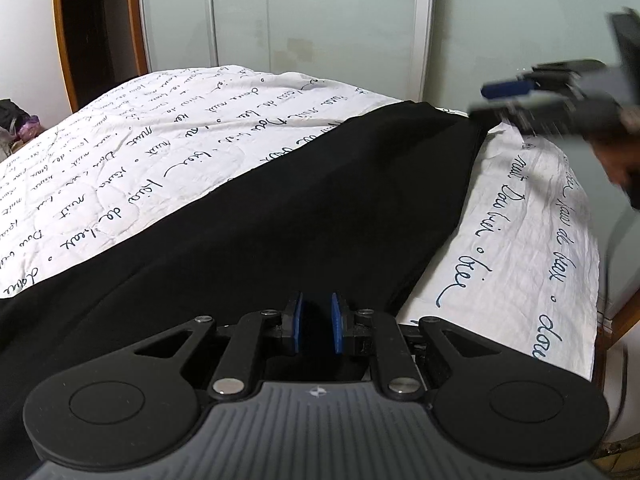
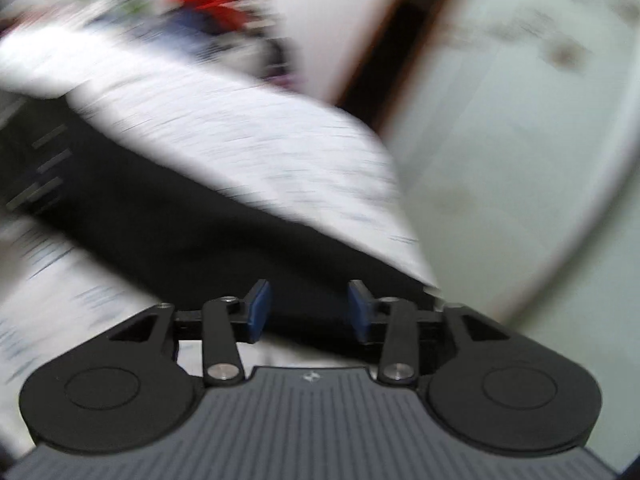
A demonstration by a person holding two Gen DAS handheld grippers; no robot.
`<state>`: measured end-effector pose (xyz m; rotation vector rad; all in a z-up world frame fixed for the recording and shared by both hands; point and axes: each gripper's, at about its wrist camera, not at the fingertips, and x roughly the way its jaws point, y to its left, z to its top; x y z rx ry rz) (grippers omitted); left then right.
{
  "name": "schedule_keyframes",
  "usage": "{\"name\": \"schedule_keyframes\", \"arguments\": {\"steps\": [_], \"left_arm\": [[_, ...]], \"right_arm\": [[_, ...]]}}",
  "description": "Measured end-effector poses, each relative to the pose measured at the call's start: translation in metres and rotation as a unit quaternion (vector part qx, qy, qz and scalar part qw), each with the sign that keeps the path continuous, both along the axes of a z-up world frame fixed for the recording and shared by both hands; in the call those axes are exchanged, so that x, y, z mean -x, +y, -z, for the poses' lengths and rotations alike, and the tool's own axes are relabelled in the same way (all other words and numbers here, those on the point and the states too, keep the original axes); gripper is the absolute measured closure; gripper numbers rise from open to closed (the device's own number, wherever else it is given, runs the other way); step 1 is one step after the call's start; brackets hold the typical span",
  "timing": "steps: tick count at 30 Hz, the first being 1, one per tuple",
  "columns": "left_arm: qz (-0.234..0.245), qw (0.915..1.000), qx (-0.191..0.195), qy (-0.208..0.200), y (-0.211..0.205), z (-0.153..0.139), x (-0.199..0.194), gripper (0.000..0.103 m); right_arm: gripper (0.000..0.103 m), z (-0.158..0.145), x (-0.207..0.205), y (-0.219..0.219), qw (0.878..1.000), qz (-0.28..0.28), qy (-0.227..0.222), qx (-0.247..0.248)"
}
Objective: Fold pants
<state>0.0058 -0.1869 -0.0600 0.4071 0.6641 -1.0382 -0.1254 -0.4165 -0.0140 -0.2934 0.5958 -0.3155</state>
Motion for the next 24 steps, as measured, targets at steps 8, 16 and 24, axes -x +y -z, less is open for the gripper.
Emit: {"name": "schedule_keyframes", "arguments": {"steps": [8, 16, 24], "left_arm": [[-0.001, 0.9997, -0.007, -0.024, -0.003, 0.005, 0.008, 0.088], [0.002, 0.9994, -0.012, -0.032, -0.006, 0.007, 0.009, 0.088], [-0.001, 0.9993, -0.014, -0.034, -0.007, 0.007, 0.01, 0.088]], "right_arm": [[0.066, 0.002, -0.054, -0.155, 0.97, 0.138, -0.047, -0.193], [0.07, 0.057, -0.076, -0.224, 0.921, 0.185, -0.023, -0.343], [0.097, 0.033, -0.07, -0.206, 0.941, 0.158, -0.071, -0.292]]}}
